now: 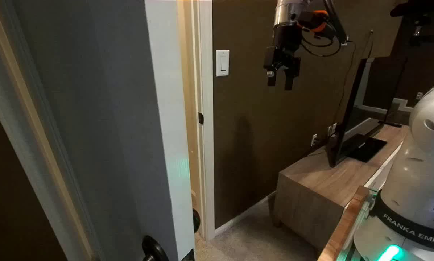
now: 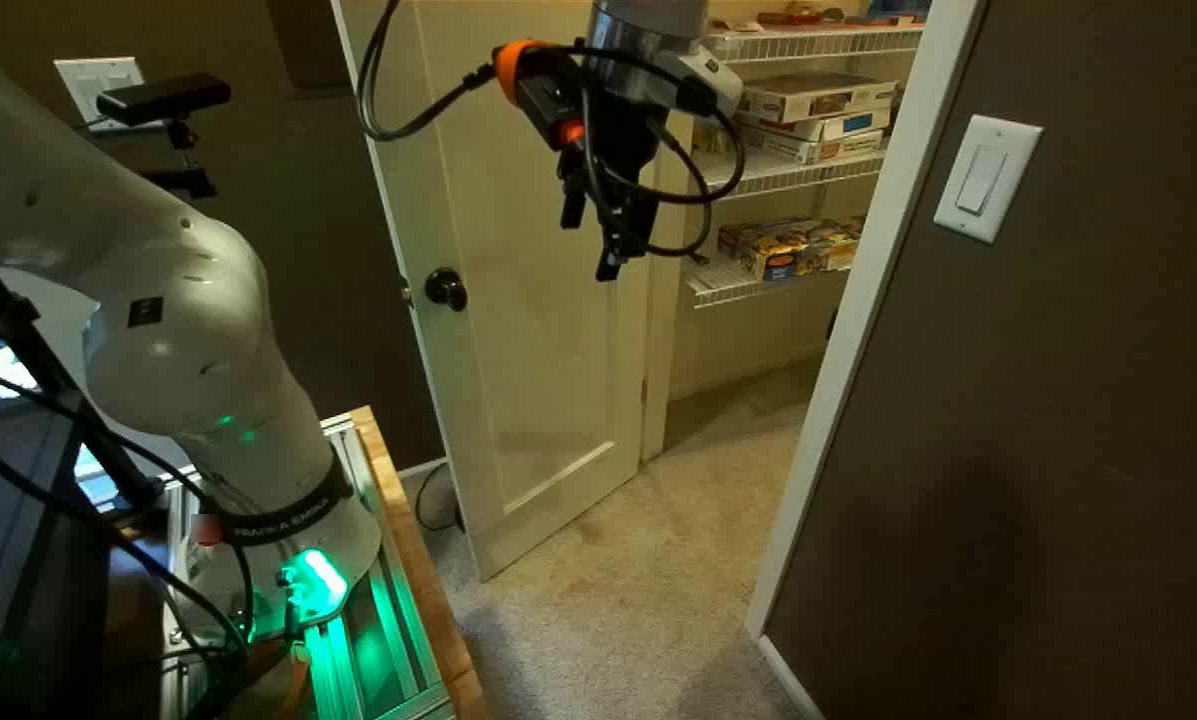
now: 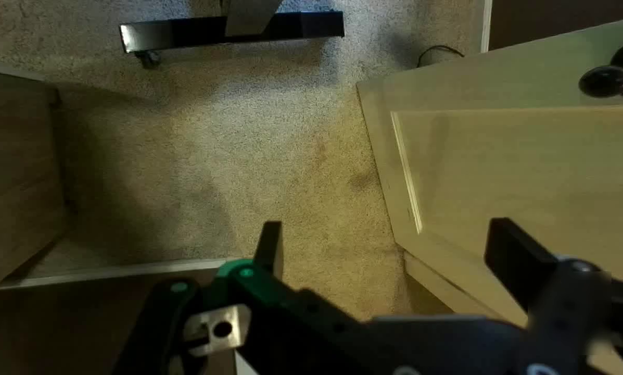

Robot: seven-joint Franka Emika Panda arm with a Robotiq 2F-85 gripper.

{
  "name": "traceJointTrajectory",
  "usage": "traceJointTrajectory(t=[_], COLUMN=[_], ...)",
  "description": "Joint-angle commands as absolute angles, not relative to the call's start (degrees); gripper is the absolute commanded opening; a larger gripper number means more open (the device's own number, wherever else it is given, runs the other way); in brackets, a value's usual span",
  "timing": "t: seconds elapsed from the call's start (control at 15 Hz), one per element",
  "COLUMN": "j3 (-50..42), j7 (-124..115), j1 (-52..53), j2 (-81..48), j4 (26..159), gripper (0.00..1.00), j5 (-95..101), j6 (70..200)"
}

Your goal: Turn off the light

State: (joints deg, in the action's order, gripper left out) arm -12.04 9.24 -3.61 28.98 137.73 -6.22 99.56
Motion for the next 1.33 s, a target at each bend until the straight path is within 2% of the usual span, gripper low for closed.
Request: traceJointTrajectory(t=[0.0, 0.67, 1.13, 1.2, 1.27], j3=[-11.2, -11.2, -9.2, -8.8, -8.5], j7=[9.7, 9.7, 3.2, 1.8, 0.6], j1=[-4.6, -4.6, -6.6, -6.8, -6.9], j2=[28.8, 28.8, 17.8, 15.9, 14.3], j4=[137.6, 137.6, 127.3, 125.6, 124.1], gripper=[1.0, 1.0, 1.0, 0.75, 0.74], j5=[-6.6, -6.6, -2.9, -2.3, -1.7], j6=[99.4, 99.4, 114.4, 117.3, 120.1])
